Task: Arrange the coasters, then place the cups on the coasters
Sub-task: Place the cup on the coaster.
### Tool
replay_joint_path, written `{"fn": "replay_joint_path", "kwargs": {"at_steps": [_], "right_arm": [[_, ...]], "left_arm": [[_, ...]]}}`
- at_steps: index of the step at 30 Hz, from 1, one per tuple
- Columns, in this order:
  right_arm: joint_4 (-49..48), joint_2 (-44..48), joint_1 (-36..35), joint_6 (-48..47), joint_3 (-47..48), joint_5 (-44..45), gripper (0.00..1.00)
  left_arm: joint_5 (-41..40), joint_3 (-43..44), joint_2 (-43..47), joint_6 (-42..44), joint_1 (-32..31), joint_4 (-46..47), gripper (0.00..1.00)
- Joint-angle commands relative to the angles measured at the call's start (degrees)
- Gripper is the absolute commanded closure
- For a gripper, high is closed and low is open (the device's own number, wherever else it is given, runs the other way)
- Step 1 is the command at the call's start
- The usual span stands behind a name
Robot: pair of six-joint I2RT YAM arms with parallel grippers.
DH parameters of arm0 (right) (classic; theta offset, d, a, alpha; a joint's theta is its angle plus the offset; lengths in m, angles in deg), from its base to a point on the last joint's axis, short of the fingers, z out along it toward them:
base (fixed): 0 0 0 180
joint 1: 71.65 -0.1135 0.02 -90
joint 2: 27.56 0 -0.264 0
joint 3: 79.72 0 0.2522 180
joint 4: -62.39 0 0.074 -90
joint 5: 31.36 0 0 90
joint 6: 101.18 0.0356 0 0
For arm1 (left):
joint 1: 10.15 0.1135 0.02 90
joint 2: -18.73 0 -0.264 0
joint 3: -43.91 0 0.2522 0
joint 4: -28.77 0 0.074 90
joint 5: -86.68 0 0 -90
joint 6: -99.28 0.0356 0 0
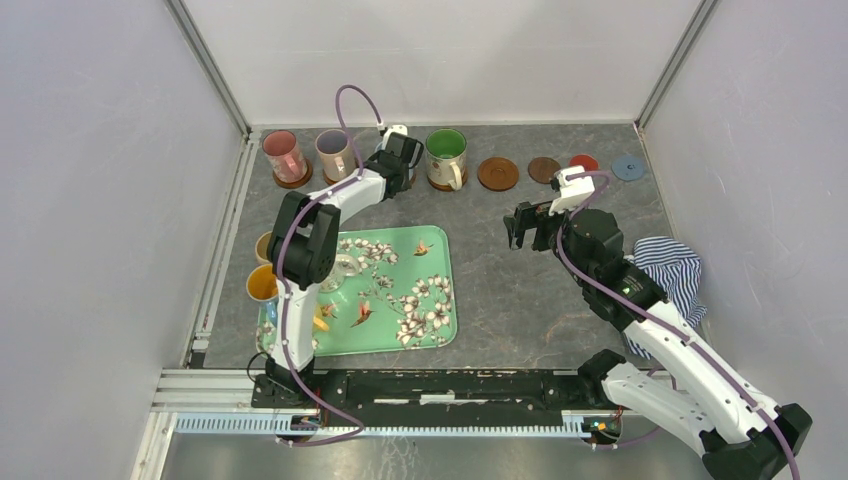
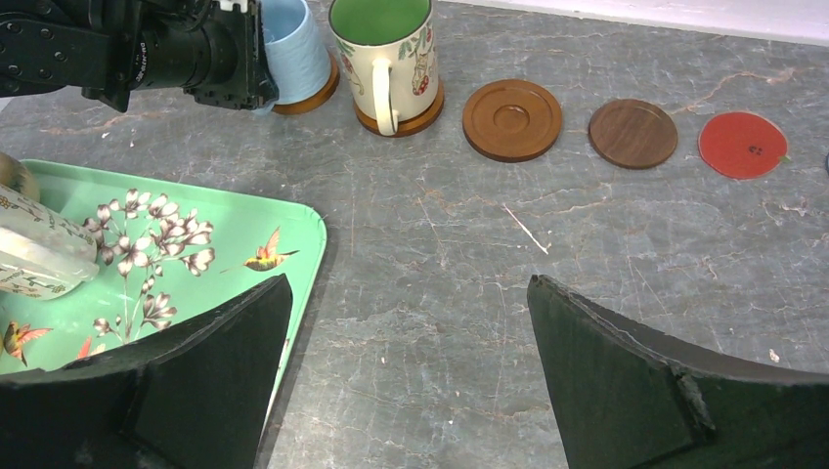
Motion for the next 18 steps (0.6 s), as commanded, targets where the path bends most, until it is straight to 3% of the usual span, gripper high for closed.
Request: {"fn": "replay_joint_path", "kwargs": {"at_steps": [1,12,18], "right_arm": [[-1.74,-0.16,-0.19,-0.19,1.66,-0.29,0.02],[-1.74,-0.54,-0.19,-0.2,1.9,-0.4,0.02],[-1.65,-0.63,-0.19,-0.13,1.84,-0.56,0.02]], "left_arm": [[-3.27,3.68,-1.19,1.89,1.25,0.86,0.98],[-0.87,3.83,-1.24,2.58,2.09,1.03,0.97],[-0.36,3.63,0.15,2.51,2.07,0.97,0.81]]}}
